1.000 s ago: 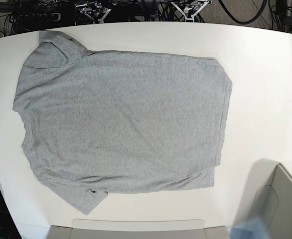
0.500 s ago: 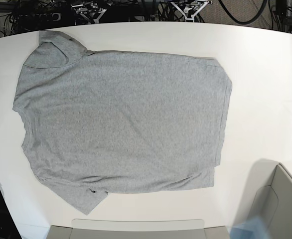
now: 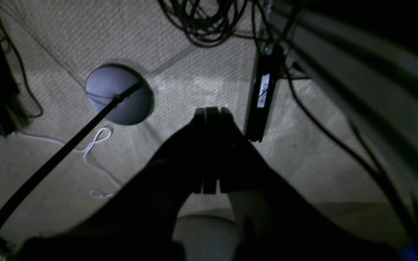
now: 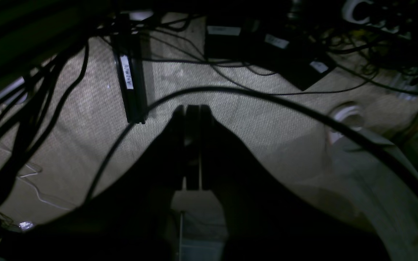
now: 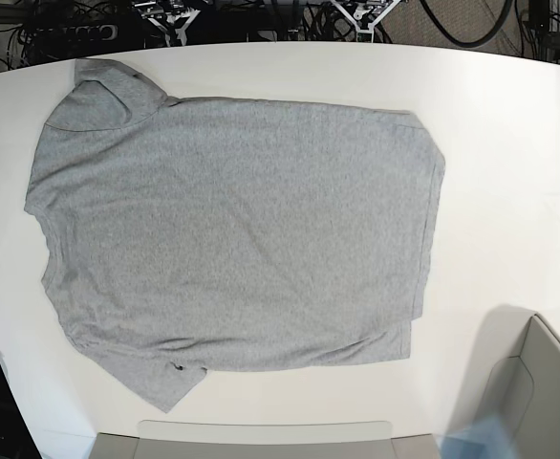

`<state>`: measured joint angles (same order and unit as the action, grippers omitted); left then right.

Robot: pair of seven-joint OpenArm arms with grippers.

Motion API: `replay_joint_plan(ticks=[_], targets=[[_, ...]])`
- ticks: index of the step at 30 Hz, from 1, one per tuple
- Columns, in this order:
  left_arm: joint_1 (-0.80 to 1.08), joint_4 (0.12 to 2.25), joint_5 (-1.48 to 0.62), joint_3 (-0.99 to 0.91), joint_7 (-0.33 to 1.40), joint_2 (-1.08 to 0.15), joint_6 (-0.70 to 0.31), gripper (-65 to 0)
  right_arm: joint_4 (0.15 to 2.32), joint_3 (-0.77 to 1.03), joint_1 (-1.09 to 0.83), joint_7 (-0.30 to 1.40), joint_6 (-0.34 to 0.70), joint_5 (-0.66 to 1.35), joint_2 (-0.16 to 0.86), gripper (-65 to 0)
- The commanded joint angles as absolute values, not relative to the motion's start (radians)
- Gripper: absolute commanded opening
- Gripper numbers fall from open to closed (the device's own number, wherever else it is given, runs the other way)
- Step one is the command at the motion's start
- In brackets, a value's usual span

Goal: Fold the T-shirt properly

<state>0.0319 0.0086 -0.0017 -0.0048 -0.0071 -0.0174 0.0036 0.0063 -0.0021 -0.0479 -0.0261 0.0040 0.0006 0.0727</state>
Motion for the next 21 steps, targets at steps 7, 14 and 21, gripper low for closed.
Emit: replay_joint_plan(ticks=[7, 14, 21], targets=[[0.139, 0.002, -0.007, -0.007, -0.335, -0.039, 0.01, -64.6, 0.005, 0.001, -0.173, -0.344, 0.007, 0.007, 0.113, -65.0], [0.239, 0.001, -0.007, -0.065, -0.639, -0.047, 0.01, -64.6, 0.002, 0.002, -0.288, -0.659, 0.007, 0.007, 0.143, -65.0], [0.346, 0.001, -0.002, -0.176, -1.05, -0.048, 0.004, -64.6, 0.001, -0.001, -0.389, -0.99, 0.008, 0.117, 0.157, -64.9]])
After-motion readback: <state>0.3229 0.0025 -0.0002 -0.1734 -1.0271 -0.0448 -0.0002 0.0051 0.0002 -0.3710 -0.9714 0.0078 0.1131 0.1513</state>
